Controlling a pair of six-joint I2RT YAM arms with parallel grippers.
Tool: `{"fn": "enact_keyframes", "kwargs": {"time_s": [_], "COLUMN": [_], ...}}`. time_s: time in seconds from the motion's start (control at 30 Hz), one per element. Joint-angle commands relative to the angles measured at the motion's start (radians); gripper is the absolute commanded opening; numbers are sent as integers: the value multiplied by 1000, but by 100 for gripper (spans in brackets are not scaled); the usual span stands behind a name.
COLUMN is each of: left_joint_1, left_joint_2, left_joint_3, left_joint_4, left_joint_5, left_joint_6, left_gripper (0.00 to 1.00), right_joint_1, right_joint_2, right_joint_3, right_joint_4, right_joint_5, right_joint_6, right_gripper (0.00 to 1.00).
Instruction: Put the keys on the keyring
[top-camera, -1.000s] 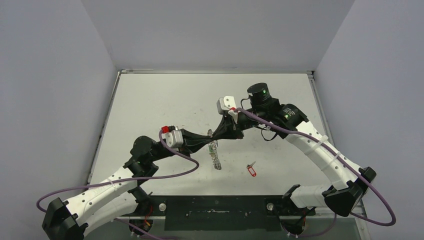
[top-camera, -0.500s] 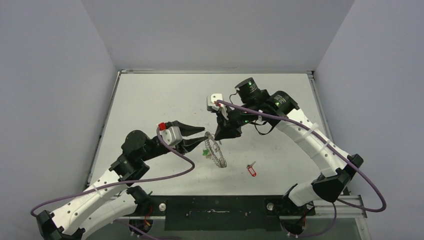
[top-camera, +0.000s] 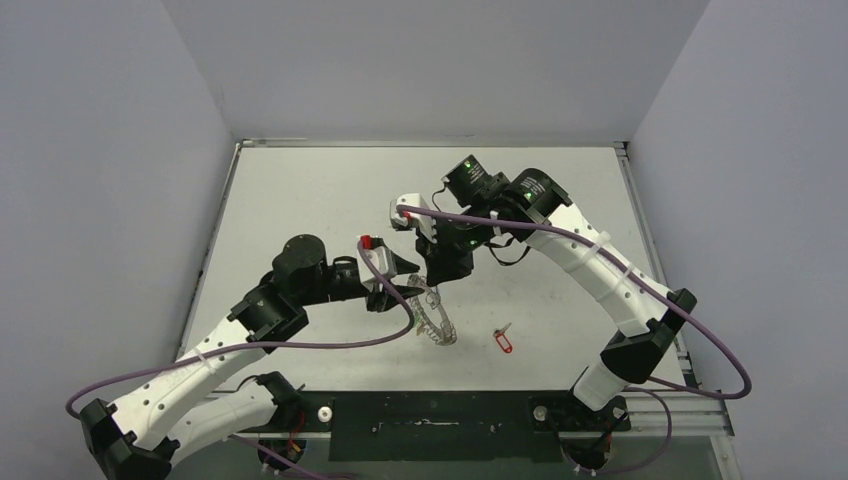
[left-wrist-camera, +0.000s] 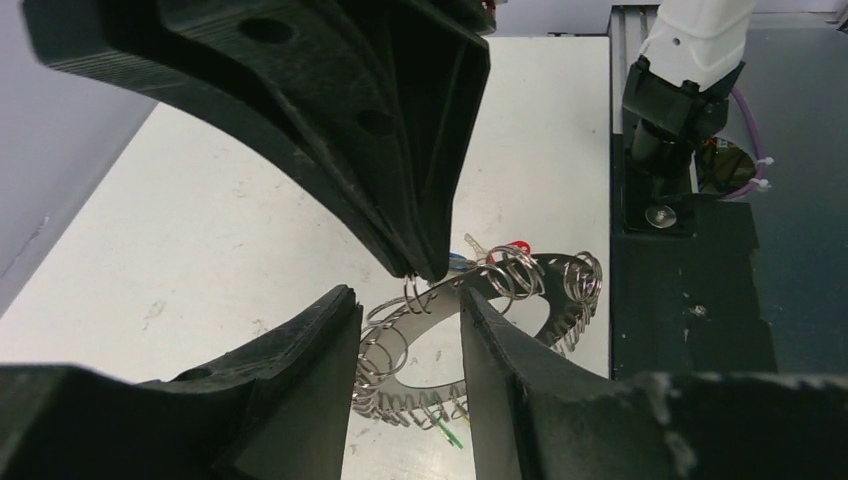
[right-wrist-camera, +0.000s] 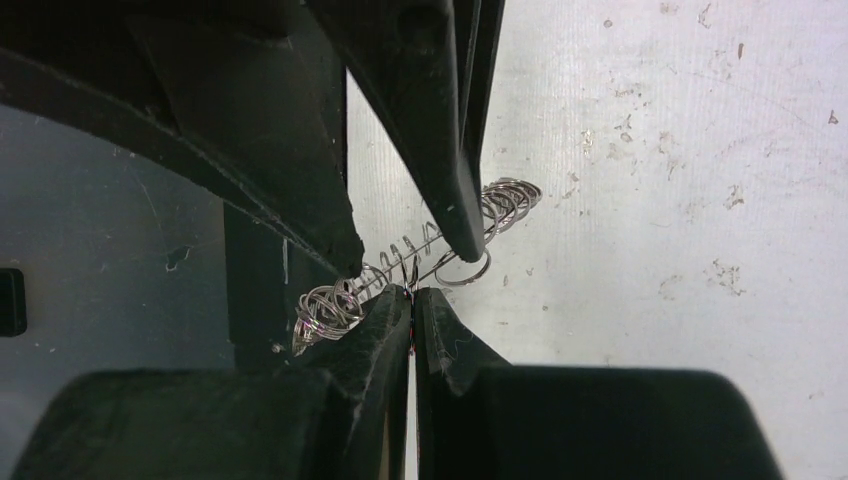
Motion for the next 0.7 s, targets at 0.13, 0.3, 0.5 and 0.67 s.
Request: {"fn": "enact_keyframes", "kwargs": {"time_s": [0.13, 0.3, 0.5, 0.67], "left_joint_1": [-3, -4, -3, -4], "left_joint_2": [43, 76, 86, 83], "left_joint_3": [35, 38, 39, 39], "left_joint_4": [79, 81, 62, 58], "left_joint_5": [103, 125, 128, 113], "left_joint_6": [-29, -24, -1, 6], "left_gripper": [32, 18, 27, 20], "right_joint_1": [26, 28, 28, 28], "right_joint_2": [16, 18, 18, 22], "right_joint_3": [77, 83, 87, 87], "right_joint_4": [-10, -15, -23, -25], "right_joint_5": [13, 14, 16, 10], "right_joint_6": [44, 46, 45, 45], "right_gripper": [0, 0, 0, 0]}}
